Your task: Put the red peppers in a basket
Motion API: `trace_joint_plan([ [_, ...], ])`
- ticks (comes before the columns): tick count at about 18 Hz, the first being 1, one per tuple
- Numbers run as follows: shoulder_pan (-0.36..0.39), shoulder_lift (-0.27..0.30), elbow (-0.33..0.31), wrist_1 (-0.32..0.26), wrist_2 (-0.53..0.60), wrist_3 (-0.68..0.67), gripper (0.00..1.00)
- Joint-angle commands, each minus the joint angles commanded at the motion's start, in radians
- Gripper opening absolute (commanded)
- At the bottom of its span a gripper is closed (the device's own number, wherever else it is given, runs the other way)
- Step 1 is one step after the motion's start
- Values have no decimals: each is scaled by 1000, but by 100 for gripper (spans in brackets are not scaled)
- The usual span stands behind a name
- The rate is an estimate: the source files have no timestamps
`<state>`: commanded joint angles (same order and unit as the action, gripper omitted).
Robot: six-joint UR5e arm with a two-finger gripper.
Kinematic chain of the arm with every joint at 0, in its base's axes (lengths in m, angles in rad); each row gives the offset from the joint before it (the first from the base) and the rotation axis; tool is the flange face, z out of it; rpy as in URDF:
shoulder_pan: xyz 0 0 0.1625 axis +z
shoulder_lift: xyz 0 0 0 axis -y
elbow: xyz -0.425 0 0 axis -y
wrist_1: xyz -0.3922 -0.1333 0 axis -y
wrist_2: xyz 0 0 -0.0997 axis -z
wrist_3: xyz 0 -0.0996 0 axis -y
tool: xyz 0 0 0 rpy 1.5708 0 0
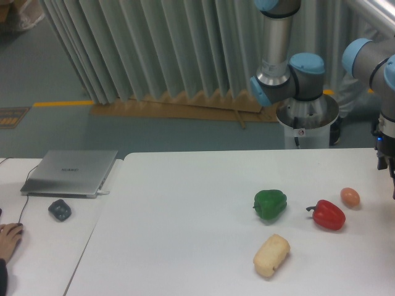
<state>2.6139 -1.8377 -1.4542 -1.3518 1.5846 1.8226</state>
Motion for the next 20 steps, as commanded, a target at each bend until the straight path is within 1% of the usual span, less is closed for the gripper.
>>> trace_joint_plan([
  [1, 1, 2, -15, 31, 0, 4, 100],
  [15, 3, 3, -18, 36, 0, 18, 100],
  [18, 2, 2, -17, 46, 5, 21, 100],
  [20, -5, 2, -17, 46, 9, 75, 100],
])
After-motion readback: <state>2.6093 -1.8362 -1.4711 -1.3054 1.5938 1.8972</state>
